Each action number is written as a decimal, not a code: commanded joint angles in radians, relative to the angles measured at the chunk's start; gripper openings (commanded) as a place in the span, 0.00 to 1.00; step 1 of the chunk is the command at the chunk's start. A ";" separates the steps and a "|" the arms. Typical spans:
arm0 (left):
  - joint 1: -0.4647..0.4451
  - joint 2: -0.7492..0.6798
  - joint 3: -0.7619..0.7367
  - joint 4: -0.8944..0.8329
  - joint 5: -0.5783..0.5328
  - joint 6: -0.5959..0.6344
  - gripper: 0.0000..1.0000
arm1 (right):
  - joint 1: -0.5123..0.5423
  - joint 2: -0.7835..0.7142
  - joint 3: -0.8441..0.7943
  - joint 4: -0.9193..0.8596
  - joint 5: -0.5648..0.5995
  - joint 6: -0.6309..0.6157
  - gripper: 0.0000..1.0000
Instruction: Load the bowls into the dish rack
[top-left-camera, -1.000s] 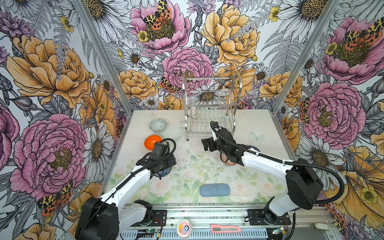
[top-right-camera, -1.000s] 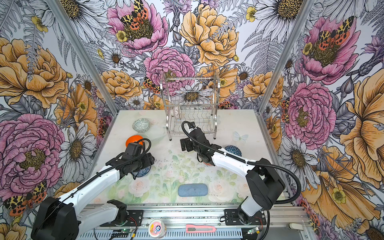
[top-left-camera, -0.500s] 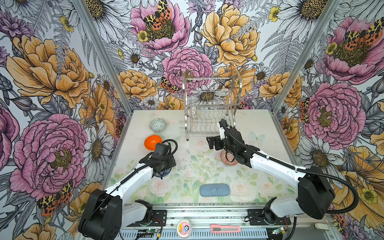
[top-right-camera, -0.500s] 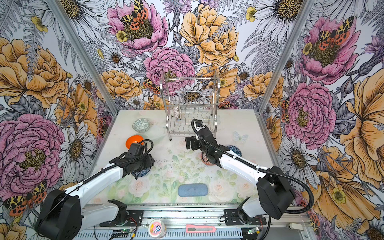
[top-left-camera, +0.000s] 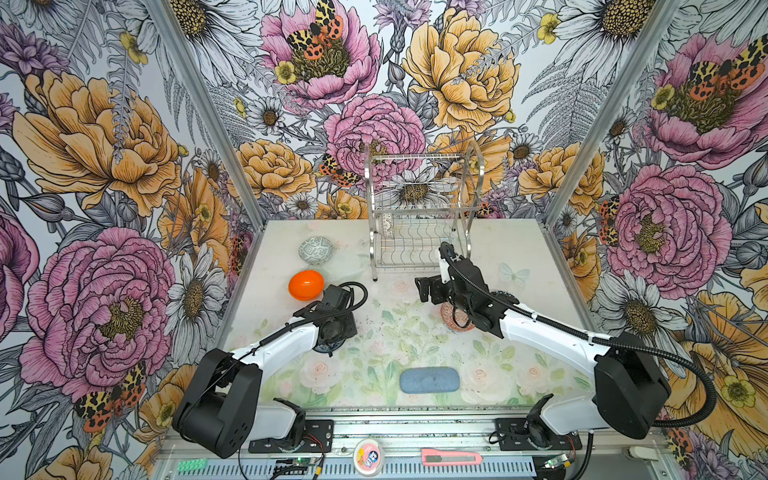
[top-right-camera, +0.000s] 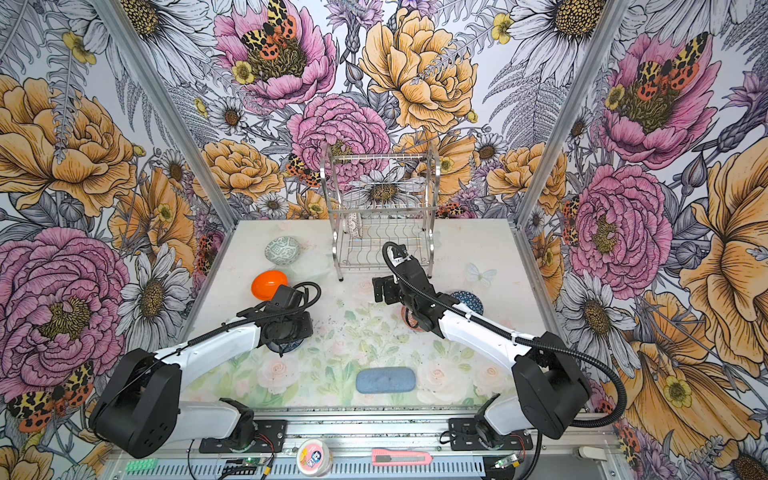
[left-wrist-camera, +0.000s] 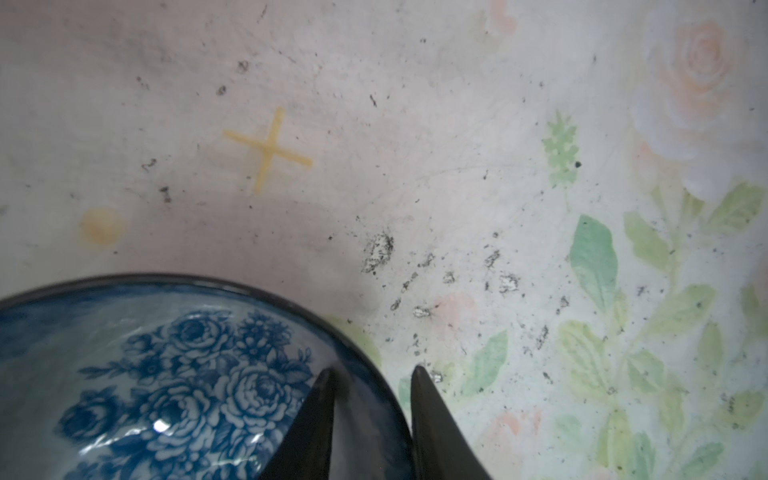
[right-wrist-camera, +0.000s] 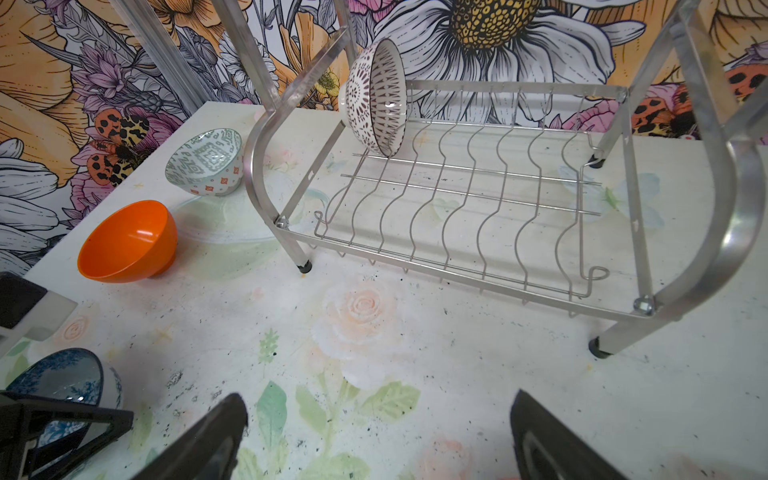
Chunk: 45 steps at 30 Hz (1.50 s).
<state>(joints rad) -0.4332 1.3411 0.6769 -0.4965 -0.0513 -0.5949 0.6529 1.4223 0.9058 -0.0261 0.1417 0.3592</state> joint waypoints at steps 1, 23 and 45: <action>-0.021 0.016 0.044 0.016 -0.017 0.001 0.29 | -0.009 -0.040 -0.011 0.005 0.024 0.011 0.99; -0.246 0.372 0.433 0.025 -0.014 -0.008 0.08 | -0.112 -0.154 -0.106 -0.003 0.016 0.049 0.99; -0.343 0.637 0.674 0.025 0.030 -0.023 0.18 | -0.198 -0.217 -0.184 -0.003 -0.001 0.077 0.99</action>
<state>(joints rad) -0.7601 1.9442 1.3556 -0.4660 -0.0990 -0.5957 0.4633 1.2327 0.7315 -0.0265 0.1448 0.4271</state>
